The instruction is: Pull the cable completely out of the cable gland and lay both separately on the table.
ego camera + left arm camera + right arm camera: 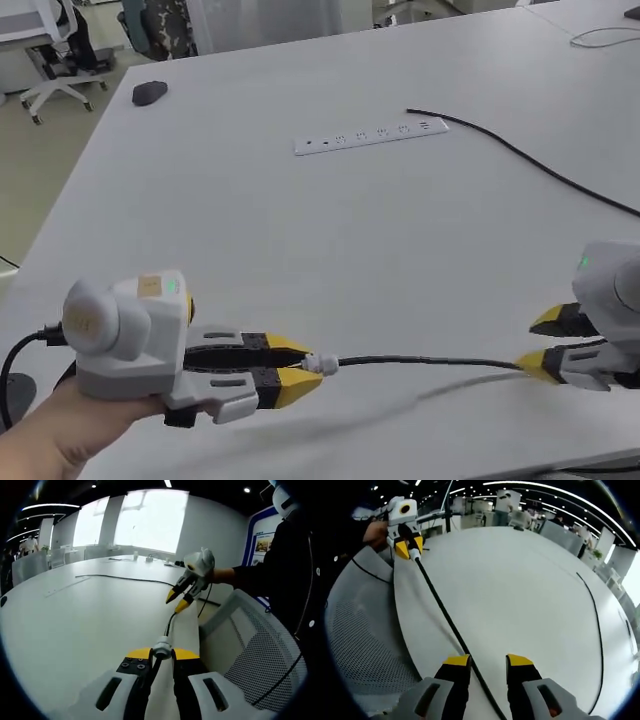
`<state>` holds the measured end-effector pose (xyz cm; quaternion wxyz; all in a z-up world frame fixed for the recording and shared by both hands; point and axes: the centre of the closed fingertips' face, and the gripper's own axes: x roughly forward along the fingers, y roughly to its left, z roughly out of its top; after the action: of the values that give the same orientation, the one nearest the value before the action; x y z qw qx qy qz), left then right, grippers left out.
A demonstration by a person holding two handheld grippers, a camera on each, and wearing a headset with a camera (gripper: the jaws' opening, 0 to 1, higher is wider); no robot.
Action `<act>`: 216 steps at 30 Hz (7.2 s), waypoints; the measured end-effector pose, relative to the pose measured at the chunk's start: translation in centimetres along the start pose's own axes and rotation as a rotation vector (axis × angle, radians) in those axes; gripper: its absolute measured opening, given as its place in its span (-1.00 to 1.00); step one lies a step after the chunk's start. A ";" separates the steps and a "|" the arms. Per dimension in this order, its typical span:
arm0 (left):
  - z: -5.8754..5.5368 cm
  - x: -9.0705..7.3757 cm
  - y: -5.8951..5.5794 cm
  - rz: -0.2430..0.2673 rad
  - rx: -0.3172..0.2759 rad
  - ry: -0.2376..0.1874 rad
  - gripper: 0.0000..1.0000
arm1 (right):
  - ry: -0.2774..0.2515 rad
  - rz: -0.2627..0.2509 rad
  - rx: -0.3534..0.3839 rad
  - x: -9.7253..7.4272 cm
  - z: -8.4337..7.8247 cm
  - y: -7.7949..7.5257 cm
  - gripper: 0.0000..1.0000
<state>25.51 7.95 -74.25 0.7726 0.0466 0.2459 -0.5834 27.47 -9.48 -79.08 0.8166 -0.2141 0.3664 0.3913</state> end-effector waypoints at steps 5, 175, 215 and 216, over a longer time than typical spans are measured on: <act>0.0 0.2 -0.2 -0.007 0.010 0.007 -0.70 | -0.124 0.106 -0.069 0.2 5.7 3.9 -0.42; -3.7 -11.9 1.8 0.298 -0.113 -0.124 -0.70 | -0.032 0.276 -0.454 4.7 9.5 9.3 -1.00; -11.8 -14.8 3.5 0.464 -0.279 -0.239 -0.70 | -0.130 0.365 -0.237 14.9 23.2 16.4 -1.00; -11.9 -14.7 3.6 0.467 -0.275 -0.236 -0.70 | -0.128 0.370 -0.219 15.3 23.2 16.6 -1.00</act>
<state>22.06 26.30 -79.03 0.9084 -0.0715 0.2137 -0.3522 30.83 22.68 -76.99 0.7244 -0.2052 0.3023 0.5846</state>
